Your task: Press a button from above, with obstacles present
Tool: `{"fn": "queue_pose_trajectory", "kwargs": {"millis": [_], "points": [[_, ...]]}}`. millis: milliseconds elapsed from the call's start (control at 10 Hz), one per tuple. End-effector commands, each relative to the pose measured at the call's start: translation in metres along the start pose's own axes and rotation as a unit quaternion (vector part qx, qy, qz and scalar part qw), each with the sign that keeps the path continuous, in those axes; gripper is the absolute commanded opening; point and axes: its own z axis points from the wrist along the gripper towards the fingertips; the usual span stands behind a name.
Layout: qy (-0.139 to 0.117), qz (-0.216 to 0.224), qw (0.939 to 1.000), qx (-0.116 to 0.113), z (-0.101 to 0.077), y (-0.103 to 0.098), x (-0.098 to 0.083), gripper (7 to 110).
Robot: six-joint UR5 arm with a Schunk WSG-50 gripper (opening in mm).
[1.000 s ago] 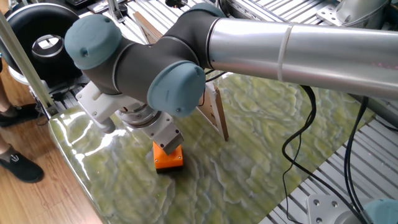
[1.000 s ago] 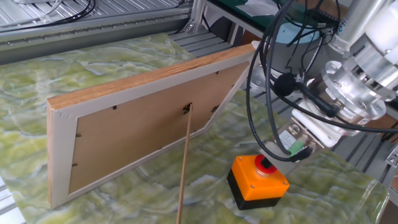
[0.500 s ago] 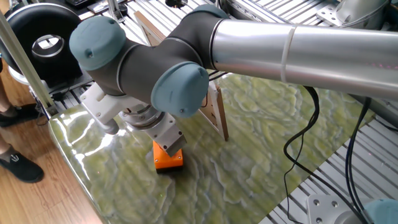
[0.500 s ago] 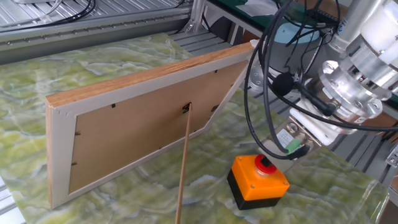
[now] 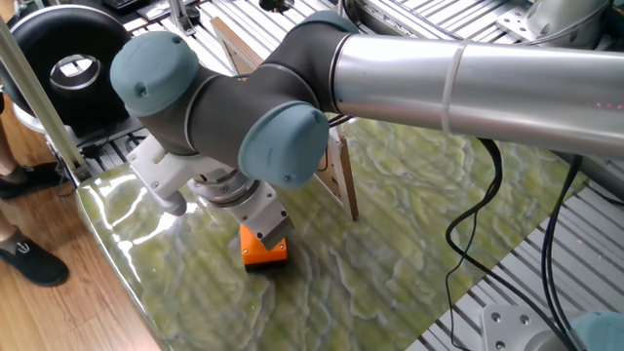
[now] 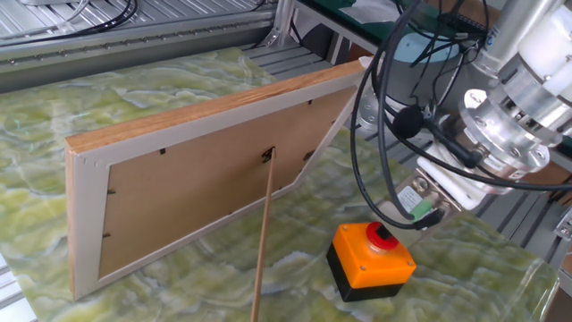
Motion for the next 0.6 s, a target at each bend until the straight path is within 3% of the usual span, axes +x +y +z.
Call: {"fn": "queue_pose_trajectory", "kwargs": {"millis": [0, 500], "points": [[-0.002, 0.006, 1.0, -0.004, 0.0014, 0.0033, -0.0031, 7], [0.0, 0.012, 0.9999, -0.001, 0.0022, 0.0019, -0.0033, 7]]}}
